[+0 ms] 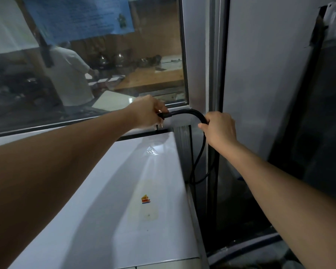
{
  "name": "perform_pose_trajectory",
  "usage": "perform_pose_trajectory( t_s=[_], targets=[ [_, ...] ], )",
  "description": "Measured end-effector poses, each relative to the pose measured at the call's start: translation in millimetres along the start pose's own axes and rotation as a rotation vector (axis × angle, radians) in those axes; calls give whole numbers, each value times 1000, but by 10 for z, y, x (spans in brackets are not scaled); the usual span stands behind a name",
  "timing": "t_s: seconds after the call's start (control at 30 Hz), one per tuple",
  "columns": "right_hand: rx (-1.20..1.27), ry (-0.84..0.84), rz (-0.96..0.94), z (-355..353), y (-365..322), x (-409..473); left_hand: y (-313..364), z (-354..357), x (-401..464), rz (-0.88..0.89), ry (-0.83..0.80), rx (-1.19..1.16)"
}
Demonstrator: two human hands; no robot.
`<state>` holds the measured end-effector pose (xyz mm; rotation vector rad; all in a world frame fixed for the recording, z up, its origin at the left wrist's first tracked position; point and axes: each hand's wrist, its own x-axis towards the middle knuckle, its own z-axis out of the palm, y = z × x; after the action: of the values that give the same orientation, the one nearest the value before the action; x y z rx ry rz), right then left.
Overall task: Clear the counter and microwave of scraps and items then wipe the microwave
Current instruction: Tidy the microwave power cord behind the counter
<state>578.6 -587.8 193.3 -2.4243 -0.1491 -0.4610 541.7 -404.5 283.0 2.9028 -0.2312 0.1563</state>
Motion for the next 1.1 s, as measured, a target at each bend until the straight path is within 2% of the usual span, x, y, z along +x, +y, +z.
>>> perform_pose_trajectory(
  t_s=[0.13, 0.3, 0.5, 0.73, 0.97, 1.1],
  targets=[
    [35, 33, 49, 136, 31, 41, -4, 74, 62, 10, 14, 47],
    [108, 79, 108, 268, 75, 98, -48, 175, 148, 27, 112, 115],
    [135, 141, 91, 326, 67, 127, -108, 206, 185, -5, 185, 99],
    [138, 200, 81, 344, 76, 113, -98, 223, 185, -8, 191, 87],
    [358, 167, 72, 390, 50, 161, -142, 151, 165, -21, 225, 67],
    [483, 32, 99, 535, 115, 103, -208, 238, 134, -23, 215, 45]
  ],
)
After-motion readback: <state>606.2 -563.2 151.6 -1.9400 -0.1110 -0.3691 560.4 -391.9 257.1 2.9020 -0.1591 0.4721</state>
